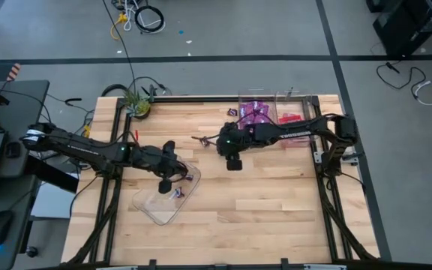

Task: Sort candy
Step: Put the brown candy into the bottom transparent bin

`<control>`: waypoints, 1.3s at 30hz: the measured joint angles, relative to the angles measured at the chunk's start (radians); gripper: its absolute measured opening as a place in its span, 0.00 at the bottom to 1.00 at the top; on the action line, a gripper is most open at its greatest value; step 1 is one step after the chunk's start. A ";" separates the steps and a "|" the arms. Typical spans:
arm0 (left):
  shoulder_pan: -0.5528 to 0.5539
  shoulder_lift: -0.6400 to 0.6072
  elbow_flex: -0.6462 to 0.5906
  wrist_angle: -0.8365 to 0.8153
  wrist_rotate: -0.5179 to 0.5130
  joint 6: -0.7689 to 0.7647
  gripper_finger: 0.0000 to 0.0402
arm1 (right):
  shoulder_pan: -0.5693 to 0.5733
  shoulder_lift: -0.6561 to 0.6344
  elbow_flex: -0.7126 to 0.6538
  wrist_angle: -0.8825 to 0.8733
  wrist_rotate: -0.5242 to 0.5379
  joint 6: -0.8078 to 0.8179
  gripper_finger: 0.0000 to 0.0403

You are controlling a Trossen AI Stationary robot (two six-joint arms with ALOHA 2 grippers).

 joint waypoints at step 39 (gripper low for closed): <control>-0.001 0.000 0.000 0.000 0.007 -0.001 0.00 | -0.057 0.103 0.000 -0.005 -0.042 0.168 0.22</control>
